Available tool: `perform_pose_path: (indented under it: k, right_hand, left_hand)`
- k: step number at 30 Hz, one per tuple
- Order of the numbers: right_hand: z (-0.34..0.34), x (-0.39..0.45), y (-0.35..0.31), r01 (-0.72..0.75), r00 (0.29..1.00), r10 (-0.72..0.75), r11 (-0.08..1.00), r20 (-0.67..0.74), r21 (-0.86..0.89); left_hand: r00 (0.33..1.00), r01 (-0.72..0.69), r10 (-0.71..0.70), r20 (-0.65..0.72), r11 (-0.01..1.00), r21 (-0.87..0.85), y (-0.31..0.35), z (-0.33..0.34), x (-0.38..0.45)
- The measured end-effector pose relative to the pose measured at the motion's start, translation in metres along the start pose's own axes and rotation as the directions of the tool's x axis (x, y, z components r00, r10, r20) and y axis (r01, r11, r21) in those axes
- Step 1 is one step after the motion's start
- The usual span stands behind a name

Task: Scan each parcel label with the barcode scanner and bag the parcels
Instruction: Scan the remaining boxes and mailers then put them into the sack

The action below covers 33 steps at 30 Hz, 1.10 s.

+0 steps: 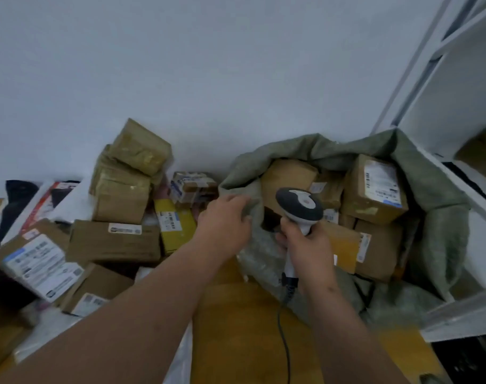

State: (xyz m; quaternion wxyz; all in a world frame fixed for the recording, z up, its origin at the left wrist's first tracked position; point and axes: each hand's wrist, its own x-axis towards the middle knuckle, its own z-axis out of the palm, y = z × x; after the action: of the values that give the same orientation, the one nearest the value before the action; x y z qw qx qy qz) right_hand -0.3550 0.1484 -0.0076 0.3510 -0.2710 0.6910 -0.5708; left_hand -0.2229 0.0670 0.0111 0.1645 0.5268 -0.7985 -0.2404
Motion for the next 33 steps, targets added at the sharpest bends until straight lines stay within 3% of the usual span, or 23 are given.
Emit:
perform_pose_path:
  k: [11,19,28,33]
  right_hand:
    - [0.158,-0.122,0.03,-0.069,0.953,0.085,0.996,0.291,-0.063]
    - [0.231,-0.172,0.046,-0.02,0.847,0.164,0.961,0.505,-0.277]
    - [0.277,-0.184,0.054,0.098,0.721,0.101,0.964,0.686,-0.246]
    - [0.305,-0.202,0.067,0.085,0.676,0.202,0.934,0.709,-0.347]
  left_hand:
    - [0.974,0.227,-0.214,-0.075,0.91,0.346,-0.17,-0.084,-0.13]
    - [0.883,0.464,-0.455,-0.111,0.814,0.349,-0.253,-0.107,-0.201]
    - [0.731,0.679,-0.642,-0.23,0.654,0.332,-0.298,-0.109,-0.24]
    - [0.658,0.752,-0.713,-0.244,0.602,0.269,-0.327,-0.109,-0.262]
